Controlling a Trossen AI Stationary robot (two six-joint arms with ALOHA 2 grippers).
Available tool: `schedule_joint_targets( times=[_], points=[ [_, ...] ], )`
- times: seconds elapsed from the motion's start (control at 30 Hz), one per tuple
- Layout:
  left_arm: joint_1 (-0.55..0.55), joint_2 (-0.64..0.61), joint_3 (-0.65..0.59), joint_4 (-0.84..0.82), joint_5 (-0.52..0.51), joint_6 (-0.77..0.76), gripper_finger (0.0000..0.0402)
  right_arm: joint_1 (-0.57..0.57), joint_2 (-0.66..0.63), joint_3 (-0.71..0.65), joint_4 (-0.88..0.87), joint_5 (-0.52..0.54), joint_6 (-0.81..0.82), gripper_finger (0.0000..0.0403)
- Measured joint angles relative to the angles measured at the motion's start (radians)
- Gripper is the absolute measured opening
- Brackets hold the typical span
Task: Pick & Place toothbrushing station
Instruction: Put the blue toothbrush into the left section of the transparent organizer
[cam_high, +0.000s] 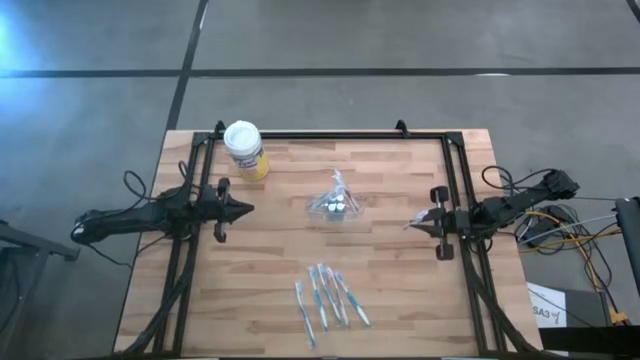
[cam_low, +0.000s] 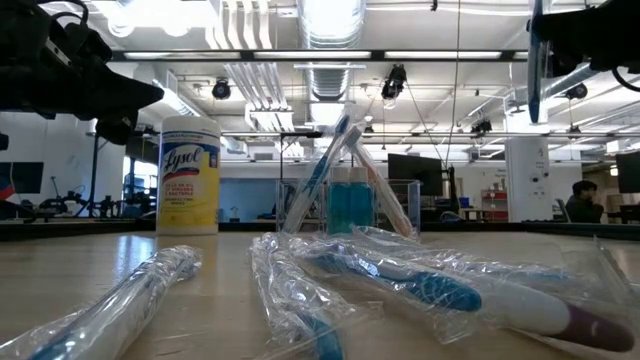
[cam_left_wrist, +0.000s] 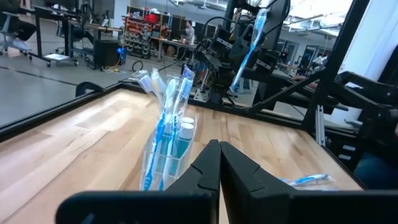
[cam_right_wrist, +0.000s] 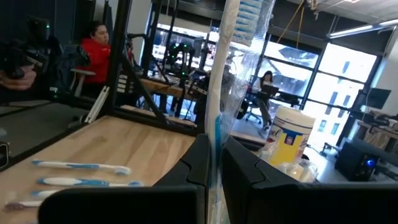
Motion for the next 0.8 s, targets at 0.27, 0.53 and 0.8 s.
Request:
schedule_joint_targets(
  times=[0.27,0.53,0.8],
  points=[
    [0.0,0.0,0.002,0.0,0.0,0.017,0.0018,0.0,0.0,0.002,0.0,0.0,0.007,0.0015],
    [0.0,0.0,0.002,0.002,0.001,0.016,0.002,0.0,0.0,0.004,0.002,0.002,0.011,0.0015],
    [-0.001,0.0,0.002,0.003,-0.007,0.041,0.0012,0.0,0.0,0.003,0.002,0.004,0.026,0.0015]
  ],
)
